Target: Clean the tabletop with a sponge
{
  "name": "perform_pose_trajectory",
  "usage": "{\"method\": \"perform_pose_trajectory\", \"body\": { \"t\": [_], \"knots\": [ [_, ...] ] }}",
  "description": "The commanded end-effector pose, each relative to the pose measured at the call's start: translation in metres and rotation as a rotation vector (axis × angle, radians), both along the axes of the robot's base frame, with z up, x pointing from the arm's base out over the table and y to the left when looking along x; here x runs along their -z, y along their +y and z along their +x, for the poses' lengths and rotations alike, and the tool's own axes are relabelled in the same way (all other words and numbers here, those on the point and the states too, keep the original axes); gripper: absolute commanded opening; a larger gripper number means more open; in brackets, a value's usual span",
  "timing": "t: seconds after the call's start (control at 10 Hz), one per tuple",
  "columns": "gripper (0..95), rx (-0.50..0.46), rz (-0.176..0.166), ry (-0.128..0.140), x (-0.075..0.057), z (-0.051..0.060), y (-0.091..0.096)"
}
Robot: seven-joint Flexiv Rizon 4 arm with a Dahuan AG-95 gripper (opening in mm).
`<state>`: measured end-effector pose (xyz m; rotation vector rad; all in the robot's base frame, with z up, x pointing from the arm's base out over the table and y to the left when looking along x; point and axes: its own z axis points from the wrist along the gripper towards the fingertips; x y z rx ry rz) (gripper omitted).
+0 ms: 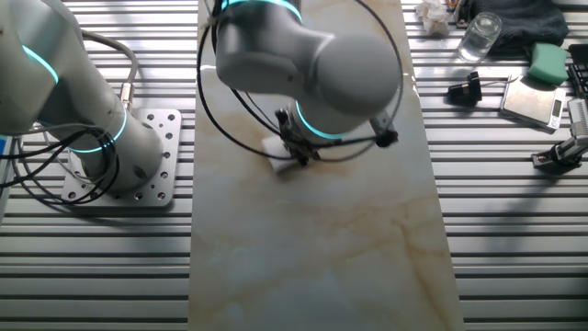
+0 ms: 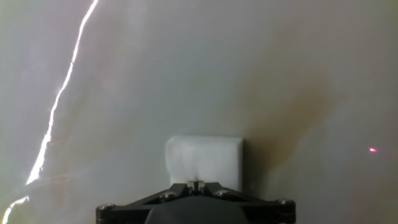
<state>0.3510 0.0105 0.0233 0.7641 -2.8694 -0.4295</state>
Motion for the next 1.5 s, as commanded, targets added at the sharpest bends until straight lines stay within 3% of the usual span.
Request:
{"method": "perform_pose_trajectory", "body": {
  "t": [0.1,0.4,1.5],
  "knots": [
    [0.0,-0.011,-0.005,-0.006,-0.0017,-0.0012,-0.0008],
    [0.0,-0.022,-0.011,-0.009,-0.0067,-0.0012,-0.0014],
    [0.0,-0.024,-0.015,-0.017,-0.0038,-0.0012,0.0012]
  ]
}}
